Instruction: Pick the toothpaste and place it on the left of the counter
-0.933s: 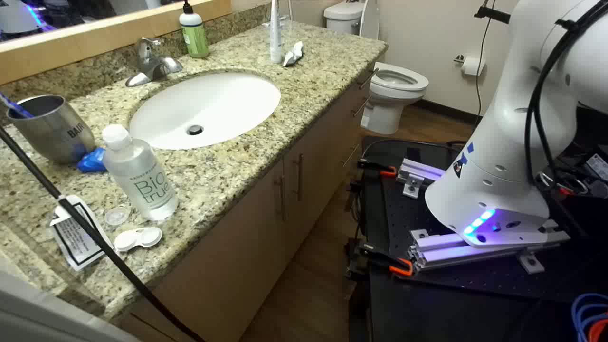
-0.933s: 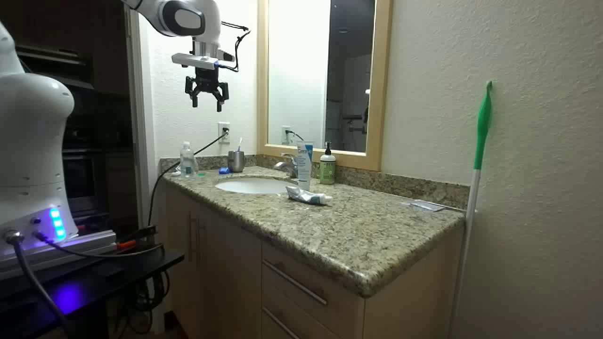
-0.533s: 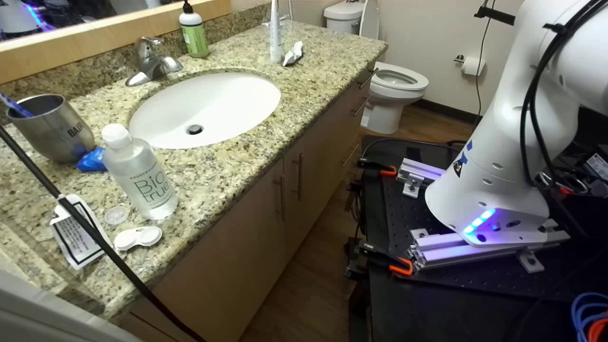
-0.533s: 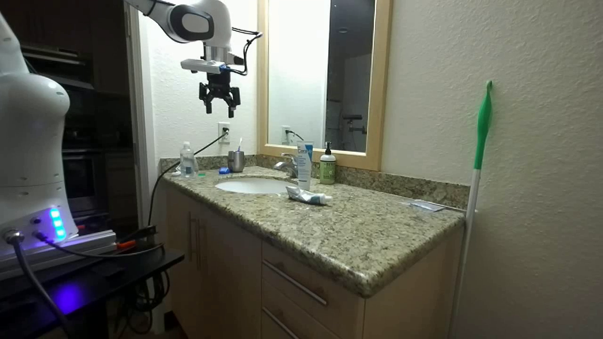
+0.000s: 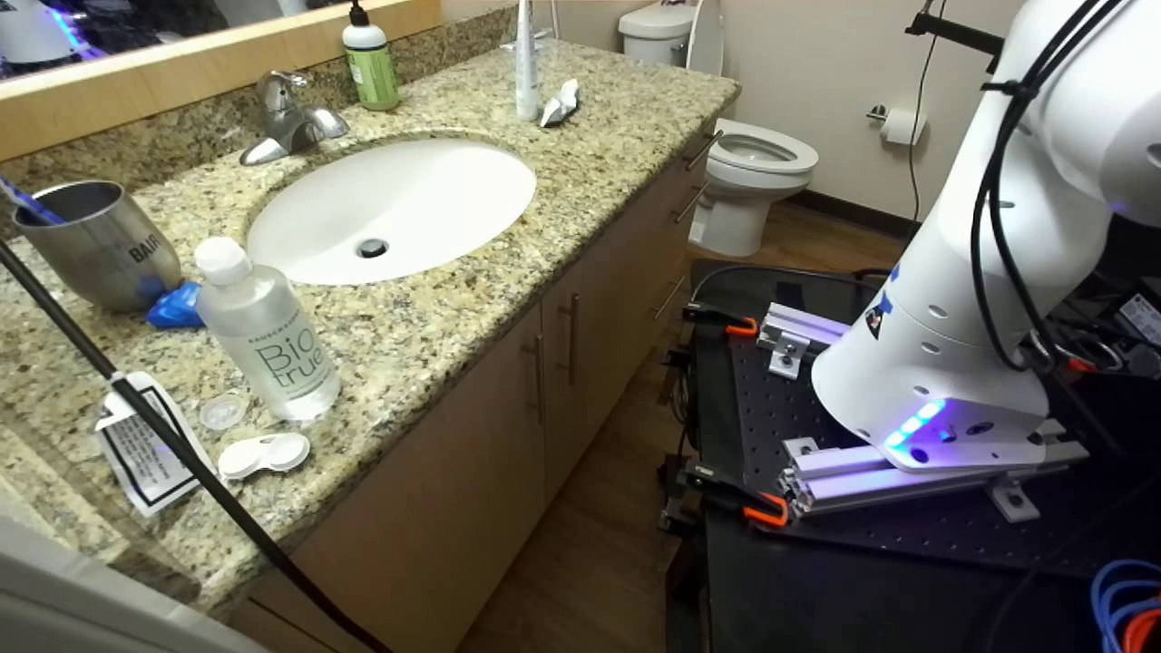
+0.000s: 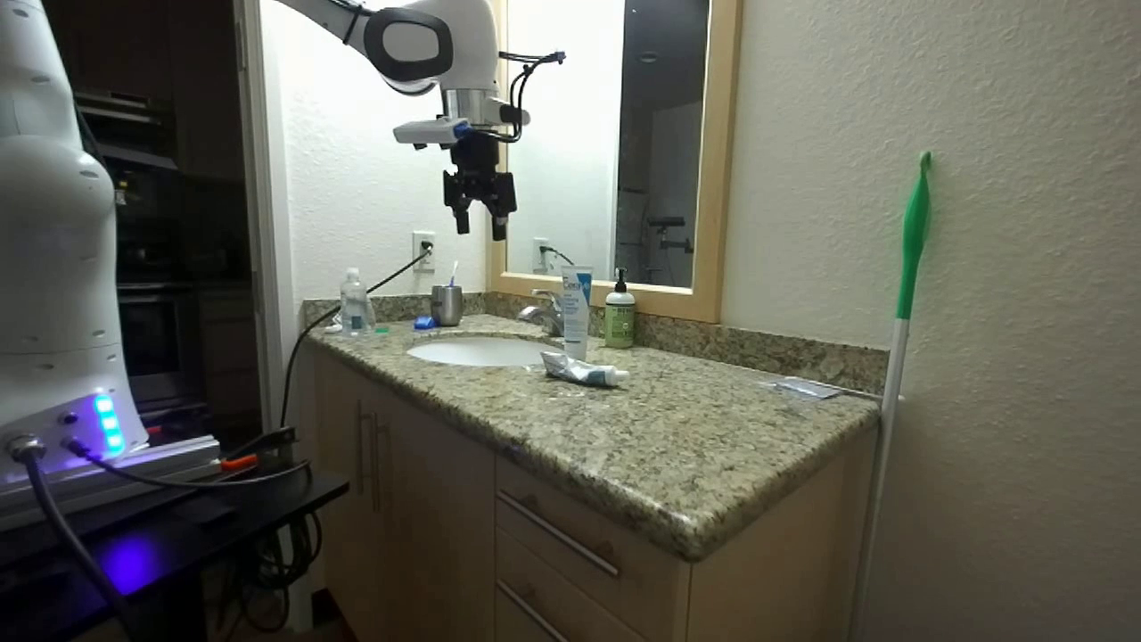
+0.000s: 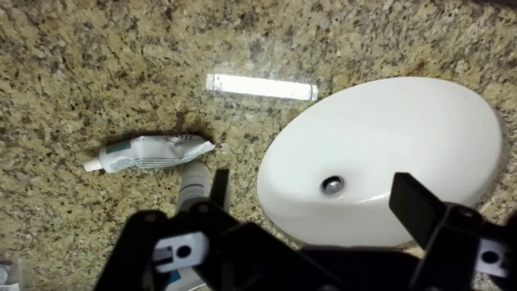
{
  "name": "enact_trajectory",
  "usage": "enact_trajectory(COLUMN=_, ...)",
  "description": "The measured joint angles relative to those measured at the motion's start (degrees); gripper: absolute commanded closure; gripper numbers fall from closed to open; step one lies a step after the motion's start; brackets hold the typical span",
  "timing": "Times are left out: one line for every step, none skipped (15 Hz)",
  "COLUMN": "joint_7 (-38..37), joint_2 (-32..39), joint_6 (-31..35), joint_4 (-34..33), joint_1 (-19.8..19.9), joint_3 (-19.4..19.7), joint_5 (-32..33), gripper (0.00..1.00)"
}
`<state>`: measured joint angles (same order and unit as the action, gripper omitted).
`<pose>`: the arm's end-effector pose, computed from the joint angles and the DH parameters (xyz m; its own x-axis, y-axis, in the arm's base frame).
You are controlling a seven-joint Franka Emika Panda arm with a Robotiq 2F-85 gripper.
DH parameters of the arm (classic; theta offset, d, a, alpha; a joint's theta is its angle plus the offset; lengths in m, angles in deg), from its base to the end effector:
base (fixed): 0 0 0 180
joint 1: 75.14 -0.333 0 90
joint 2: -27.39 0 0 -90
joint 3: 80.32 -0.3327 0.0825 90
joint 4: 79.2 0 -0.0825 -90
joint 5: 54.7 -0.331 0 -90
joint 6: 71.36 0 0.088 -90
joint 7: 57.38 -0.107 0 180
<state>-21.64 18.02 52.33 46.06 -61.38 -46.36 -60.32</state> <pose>0.3085 -0.3514 0.4974 0.9481 -0.2584 0.1851 -0.2465 -0.9654 -0.0849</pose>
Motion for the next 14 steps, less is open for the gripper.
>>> enact_trajectory(joint_7=-0.1, joint_2=0.0, joint_6=0.0, joint_4=0.0, joint_1=0.1, joint_3=-0.3, joint_5=0.0, gripper=0.0)
enact_trajectory(joint_7=-1.8, joint_2=0.3, joint_6=0.0, joint_4=-0.1, joint_1=0.4, joint_3=-0.7, joint_5=0.9, gripper=0.0)
enact_trajectory(joint_7=-4.3, joint_2=1.2, joint_6=0.6, joint_4=-0.3, joint_1=0.8, joint_3=-0.8, joint_5=1.5, gripper=0.0)
enact_trajectory(joint_7=-6.5, joint_2=3.0, joint_6=1.6, joint_4=-0.7, joint_1=1.5, joint_3=-0.8, joint_5=1.7, gripper=0.0)
enact_trajectory(joint_7=-8.0, joint_2=5.4, joint_6=2.8, joint_4=-1.6, joint_1=2.5, joint_3=-0.6, joint_5=1.6, gripper=0.0)
enact_trajectory(joint_7=-8.7, joint_2=8.2, joint_6=4.0, joint_4=-2.9, joint_1=3.9, joint_3=-0.1, joint_5=1.4, gripper=0.0)
enact_trajectory(joint_7=-9.1, joint_2=11.2, joint_6=5.4, joint_4=-4.5, joint_1=5.6, joint_3=0.3, joint_5=0.9, gripper=0.0)
enact_trajectory(joint_7=-9.3, joint_2=14.3, joint_6=7.0, joint_4=-6.2, joint_1=7.7, joint_3=0.7, joint_5=0.1, gripper=0.0)
enact_trajectory(joint_7=-9.5, joint_2=17.3, joint_6=8.4, joint_4=-7.9, joint_1=9.8, joint_3=0.9, joint_5=-1.0, gripper=0.0)
enact_trajectory(joint_7=-10.2, joint_2=20.1, joint_6=9.8, joint_4=-9.5, joint_1=11.8, joint_3=0.9, joint_5=-2.1, gripper=0.0)
enact_trajectory(joint_7=-10.2, joint_2=21.8, joint_6=10.0, joint_4=-10.4, joint_1=13.1, joint_3=0.6, joint_5=-2.1, gripper=0.0)
enact_trajectory(joint_7=-10.2, joint_2=22.1, joint_6=10.0, joint_4=-10.4, joint_1=13.5, joint_3=0.2, joint_5=-2.1, gripper=0.0)
enact_trajectory(joint_7=-10.3, joint_2=21.9, joint_6=10.0, joint_4=-10.4, joint_1=13.6, joint_3=-0.2, joint_5=-2.1, gripper=0.0)
enact_trajectory(joint_7=-10.4, joint_2=21.4, joint_6=9.9, joint_4=-10.4, joint_1=13.4, joint_3=-0.7, joint_5=-2.0, gripper=0.0)
